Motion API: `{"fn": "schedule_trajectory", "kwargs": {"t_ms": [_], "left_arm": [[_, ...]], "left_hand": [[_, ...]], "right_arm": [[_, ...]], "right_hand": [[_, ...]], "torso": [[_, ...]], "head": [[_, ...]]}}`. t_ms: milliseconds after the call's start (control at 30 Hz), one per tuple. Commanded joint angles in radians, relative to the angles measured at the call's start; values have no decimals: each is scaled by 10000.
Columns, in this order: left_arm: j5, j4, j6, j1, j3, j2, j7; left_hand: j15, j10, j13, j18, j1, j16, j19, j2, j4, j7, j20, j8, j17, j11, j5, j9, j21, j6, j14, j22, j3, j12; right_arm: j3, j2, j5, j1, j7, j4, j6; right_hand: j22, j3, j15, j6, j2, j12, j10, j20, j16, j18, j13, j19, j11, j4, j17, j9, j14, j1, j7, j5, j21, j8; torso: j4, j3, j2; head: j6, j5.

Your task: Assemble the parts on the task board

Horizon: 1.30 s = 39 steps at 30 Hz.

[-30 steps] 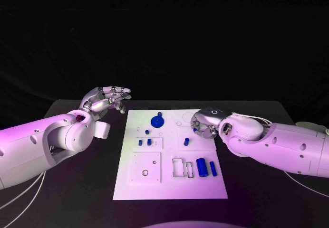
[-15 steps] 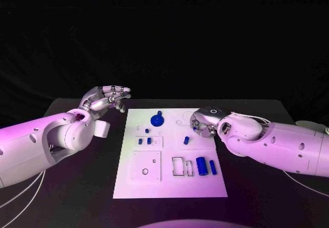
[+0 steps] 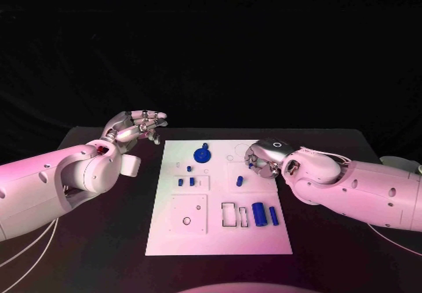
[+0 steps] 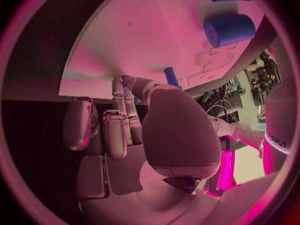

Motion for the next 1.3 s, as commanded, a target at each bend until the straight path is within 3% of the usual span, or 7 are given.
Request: {"fn": "schedule_trajectory", "kwargs": {"t_ms": [33, 100, 200, 400, 633, 933, 1300], "left_arm": [[54, -31, -21, 13, 8, 12, 17], [54, -57, -29, 13, 8, 20, 13], [55, -88, -72, 13, 8, 32, 5], [56, -134, -134, 12, 8, 56, -4], [59, -130, -171, 11, 8, 117, 14], [60, -53, -221, 6, 5, 293, 70], [59, 0, -249, 5, -1, 463, 64]], "left_hand": [[-16, -74, 12, 143, 53, -55, -75, 57, -24, 2, 22, -35, -14, -5, 57, -12, -41, -102, -89, -10, -20, 47], [-12, -87, 15, 143, 50, -59, -77, 57, -23, 7, 25, -40, -18, 0, 57, -14, -49, -112, -96, -15, -23, 52], [-7, -106, 19, 143, 47, -64, -80, 54, -24, 13, 28, -47, -25, 6, 57, -18, -59, -127, -106, -21, -29, 57], [17, -203, 30, 142, 37, -79, -91, 40, -31, 41, 40, -82, -47, 36, 60, -34, -101, -200, -151, -44, -44, 71], [26, -234, 34, 142, 32, -82, -95, 37, -32, 50, 46, -92, -54, 46, 60, -38, -114, -223, -167, -51, -50, 78], [31, -249, 37, 142, 28, -83, -96, 37, -30, 56, 49, -98, -57, 52, 60, -41, -121, -235, -175, -55, -53, 84], [42, -290, 45, 142, 27, -81, -98, 29, -36, 72, 57, -112, -65, 66, 66, -48, -138, -269, -192, -65, -61, 101]], "right_arm": [[34, -90, 112, 56, 22, 134, -550], [52, -164, 213, 103, 46, 245, -691], [82, -311, 370, 182, 76, 475, -874], [133, -673, 589, 323, 133, 1178, -1165], [150, -633, 695, 293, 275, 2006, -1372], [119, 195, 510, -173, 641, 2492, -1314], [13, 1185, 318, -948, 871, 2096, -1285]], "right_hand": [[682, -4, -49, 75, 41, -50, 243, 19, 45, -115, -18, 75, -162, -54, 605, 9, 661, -85, 29, 29, 29, 59], [682, -4, -49, 75, 41, -50, 243, 19, 45, -115, -18, 75, -162, -54, 605, 9, 661, -85, 29, 29, 29, 59], [690, -14, -50, 79, 19, -86, 258, 22, 42, -111, -13, 61, -171, -90, 592, 44, 659, -221, 18, -104, 14, 80], [714, -34, -53, 84, 7, -105, 270, 23, 47, -116, -8, 68, -174, -105, 600, 65, 660, -299, 7, -172, 39, 95], [713, -38, -53, 83, 3, -109, 270, 23, 48, -115, -7, 66, -175, -109, 601, 69, 660, -311, 5, -177, 36, 97], [679, -49, -53, 63, -2, -129, 256, 24, 42, -100, -7, 35, -172, -115, 587, 74, 657, -351, 5, -178, -33, 92], [672, -43, -53, 31, 4, -151, 237, 24, 49, -95, -7, 25, -170, -144, 601, 77, 660, -361, 9, -151, -55, 80]], "torso": [[-8, -2, -7], [-11, 0, -10], [-16, 1, -10], [-12, -2, -2], [-16, 7, 8], [27, -22, 8], [-9, -33, 21]], "head": [[38, -3], [56, 7], [123, 132], [132, 265], [135, 467], [26, 948], [-102, 1144]]}}
